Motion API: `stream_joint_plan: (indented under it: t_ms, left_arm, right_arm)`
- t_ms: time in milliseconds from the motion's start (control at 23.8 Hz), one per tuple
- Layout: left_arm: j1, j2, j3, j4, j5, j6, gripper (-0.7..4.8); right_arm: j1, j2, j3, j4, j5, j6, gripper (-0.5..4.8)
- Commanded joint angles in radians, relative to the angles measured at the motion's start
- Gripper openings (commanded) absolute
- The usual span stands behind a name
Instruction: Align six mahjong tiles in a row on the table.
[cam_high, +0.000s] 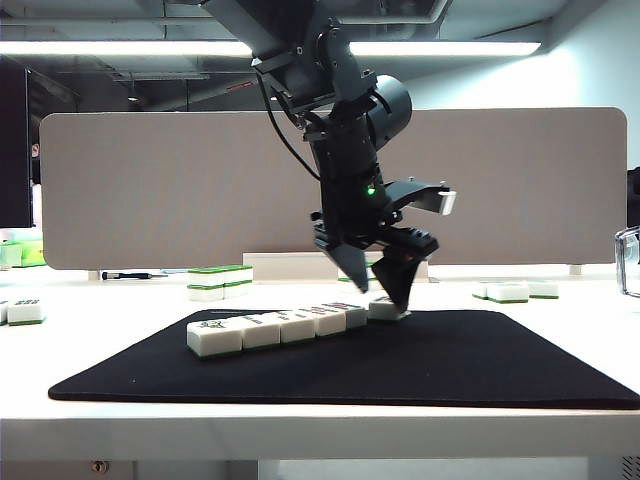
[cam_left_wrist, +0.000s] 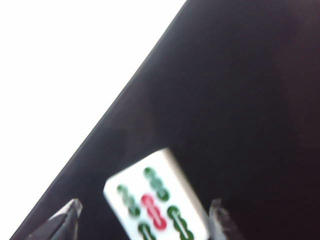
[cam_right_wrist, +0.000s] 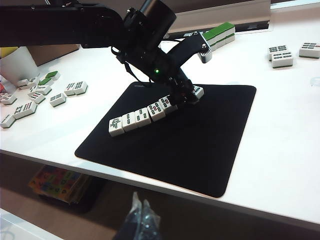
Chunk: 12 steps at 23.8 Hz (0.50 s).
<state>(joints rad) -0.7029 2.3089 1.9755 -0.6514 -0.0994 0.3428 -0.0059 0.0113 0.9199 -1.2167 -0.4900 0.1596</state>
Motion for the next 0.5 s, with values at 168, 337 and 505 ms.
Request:
stream_joint_plan:
  t_ms: [168,337,505]
  left_arm:
    - [0.0,-0.002,0.003,-0.058,-0.182,-0.015,3.36]
    - [0.0,-0.002,0.004,-0.029,-0.247,-0.022,3.36]
    - [0.0,-0.004,0.004,0.011,-0.286,-0.05,3.36]
  right_arm:
    - [0.001,-0.012,0.004,0.017,0.002,-0.003,-0.01]
    - [0.001,-0.012,0.004,0.017,0.002,-0.003,-0.01]
    - [0.001,-0.012,0.004,0.017,0.002,-0.003,-0.01]
